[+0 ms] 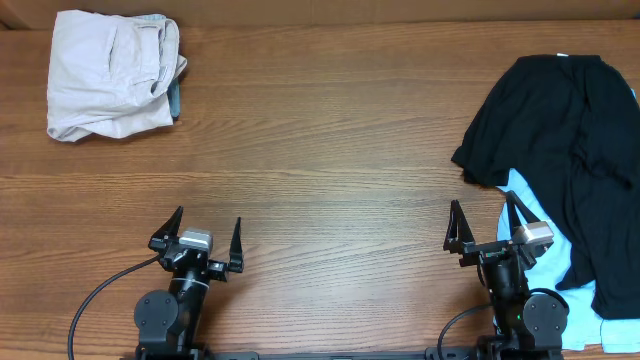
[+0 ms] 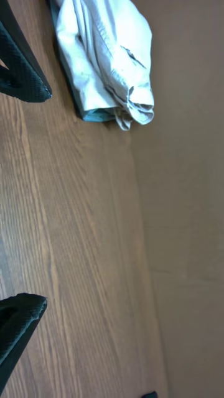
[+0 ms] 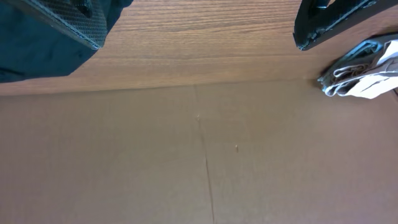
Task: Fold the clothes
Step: 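Reach the right gripper to the black t-shirt and grasp it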
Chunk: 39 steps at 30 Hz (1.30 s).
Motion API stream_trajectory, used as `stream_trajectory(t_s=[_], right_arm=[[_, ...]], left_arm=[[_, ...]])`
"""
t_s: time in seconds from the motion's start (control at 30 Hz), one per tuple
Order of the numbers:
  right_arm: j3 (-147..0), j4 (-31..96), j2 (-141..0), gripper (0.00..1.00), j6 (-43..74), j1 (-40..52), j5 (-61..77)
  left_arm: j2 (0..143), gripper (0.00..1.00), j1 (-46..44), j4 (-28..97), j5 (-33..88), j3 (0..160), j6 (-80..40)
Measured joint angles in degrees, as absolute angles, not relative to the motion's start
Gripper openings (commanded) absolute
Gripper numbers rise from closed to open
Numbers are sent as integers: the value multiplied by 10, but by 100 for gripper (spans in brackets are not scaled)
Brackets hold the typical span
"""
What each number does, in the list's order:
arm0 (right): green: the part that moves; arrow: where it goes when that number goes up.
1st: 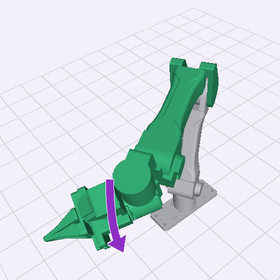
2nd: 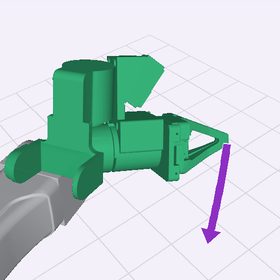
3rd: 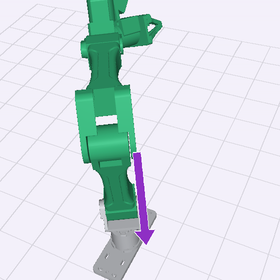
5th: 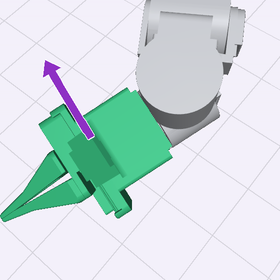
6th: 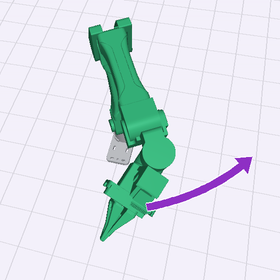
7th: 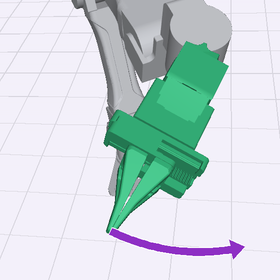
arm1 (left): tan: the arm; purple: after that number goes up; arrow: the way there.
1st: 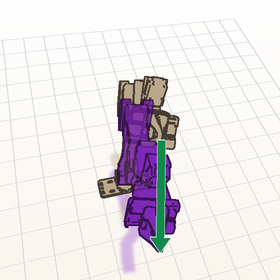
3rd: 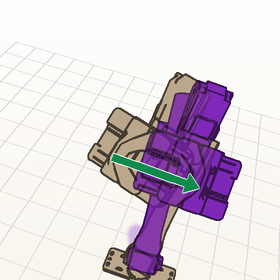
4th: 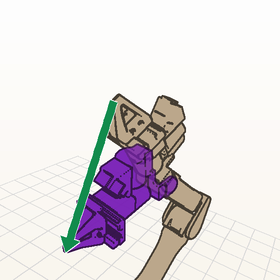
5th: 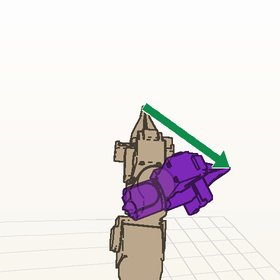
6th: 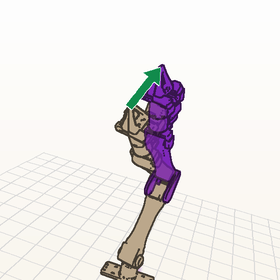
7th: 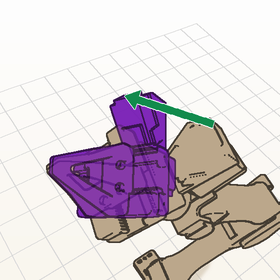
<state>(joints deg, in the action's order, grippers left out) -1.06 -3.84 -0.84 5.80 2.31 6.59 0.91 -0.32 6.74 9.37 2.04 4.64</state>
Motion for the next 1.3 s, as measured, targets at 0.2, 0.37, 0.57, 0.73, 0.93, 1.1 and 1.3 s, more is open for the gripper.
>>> stream_trajectory(t_s=[0.2,0.37,0.57,0.73,0.93,1.1,1.3], right_arm=[[-37,-16,-9,100,58,23,72],[-105,28,-22,100,51,23,73],[-230,110,-138,100,33,23,73],[-376,212,-277,100,21,23,73],[-566,353,-462,100,14,23,73],[-667,416,-605,100,14,23,73],[-680,415,-721,100,15,23,58]], left_arm=[[19,100,-3,113,98,71,46],[85,100,-3,139,99,150,46],[271,100,-3,226,99,326,49],[429,100,-3,325,98,484,59],[593,100,-3,432,99,648,64],[673,100,-3,437,99,700,64],[733,100,-3,433,117,701,64]])
